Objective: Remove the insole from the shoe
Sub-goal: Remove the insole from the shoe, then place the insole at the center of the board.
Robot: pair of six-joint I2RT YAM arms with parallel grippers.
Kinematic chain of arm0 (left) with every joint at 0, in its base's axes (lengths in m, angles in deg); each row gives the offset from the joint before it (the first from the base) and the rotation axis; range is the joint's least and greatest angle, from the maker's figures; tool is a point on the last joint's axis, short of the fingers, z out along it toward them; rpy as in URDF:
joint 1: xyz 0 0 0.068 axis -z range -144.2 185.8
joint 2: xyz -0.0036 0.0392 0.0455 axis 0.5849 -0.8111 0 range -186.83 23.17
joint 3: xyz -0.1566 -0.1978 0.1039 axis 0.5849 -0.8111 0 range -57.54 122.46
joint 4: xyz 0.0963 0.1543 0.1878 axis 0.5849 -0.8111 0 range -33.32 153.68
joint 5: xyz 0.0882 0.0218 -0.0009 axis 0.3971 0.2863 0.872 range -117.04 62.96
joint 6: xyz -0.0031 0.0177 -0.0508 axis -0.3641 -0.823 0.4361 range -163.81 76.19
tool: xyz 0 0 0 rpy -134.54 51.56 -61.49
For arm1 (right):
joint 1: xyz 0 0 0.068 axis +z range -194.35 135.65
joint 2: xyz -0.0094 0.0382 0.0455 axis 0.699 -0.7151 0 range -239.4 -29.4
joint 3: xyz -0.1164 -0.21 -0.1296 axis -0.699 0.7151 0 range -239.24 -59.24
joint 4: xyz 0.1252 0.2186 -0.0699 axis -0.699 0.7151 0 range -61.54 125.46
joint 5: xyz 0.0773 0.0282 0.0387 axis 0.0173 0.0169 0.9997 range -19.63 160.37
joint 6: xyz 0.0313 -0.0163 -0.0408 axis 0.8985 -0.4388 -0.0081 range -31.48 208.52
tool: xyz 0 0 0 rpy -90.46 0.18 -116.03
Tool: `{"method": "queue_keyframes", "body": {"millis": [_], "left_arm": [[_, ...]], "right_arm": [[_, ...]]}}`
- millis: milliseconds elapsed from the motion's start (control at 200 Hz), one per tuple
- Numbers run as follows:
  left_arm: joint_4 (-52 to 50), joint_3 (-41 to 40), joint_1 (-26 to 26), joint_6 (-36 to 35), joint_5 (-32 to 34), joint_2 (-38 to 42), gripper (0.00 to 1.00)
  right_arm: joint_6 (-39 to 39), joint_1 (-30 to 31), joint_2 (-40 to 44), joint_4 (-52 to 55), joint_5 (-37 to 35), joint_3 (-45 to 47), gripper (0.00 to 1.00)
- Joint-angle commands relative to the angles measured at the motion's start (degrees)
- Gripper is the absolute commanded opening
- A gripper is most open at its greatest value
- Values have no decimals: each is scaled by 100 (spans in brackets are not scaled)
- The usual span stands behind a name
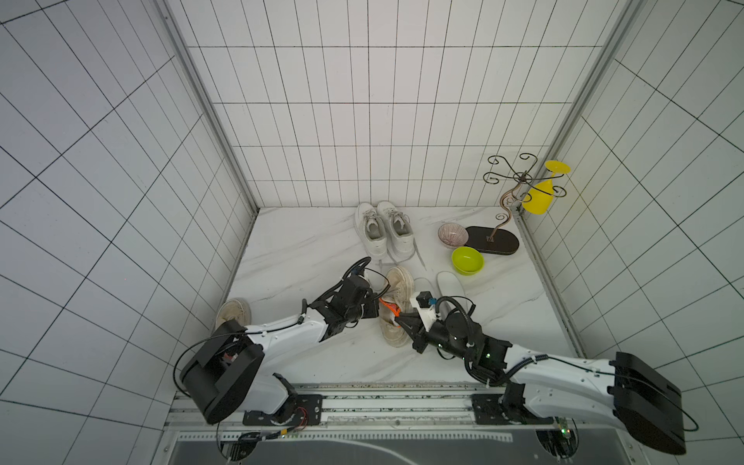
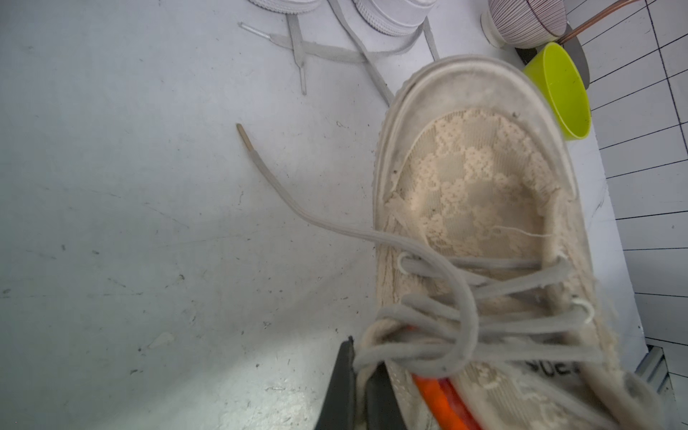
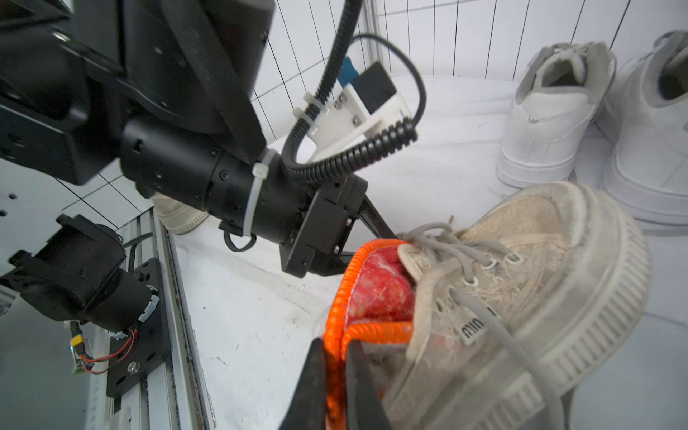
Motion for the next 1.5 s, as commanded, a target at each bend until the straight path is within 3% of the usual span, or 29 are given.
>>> {"method": "queue_keyframes", "body": {"millis": [0,250,620,920,1249,1494], "left_arm": [[-620,-73,-785,46,1258,-363,0],[-407,-367,-947,-82,1063,-12,0],[-1155,-438,-1006,-239,1864,1245,0],[-987,-684,-1415,-516,2095,1782,0],[-869,-402,-1791,-885,2255,1572,0],[-739,-109,-1890,-921,2687,1196,0]], "right_arm": [[-191,189,713,-1187,60,217,0],[130,172,730,-512,-1208,115,0],[454,64,194,1136,-1614,-552,0],[1019,19,-1081,1954,-1458,-1155,0],[1771,-268,-2566,2668,-1156,-2073,0],[1826,-303,-2827,2865,-1129,-2190,0]]}}
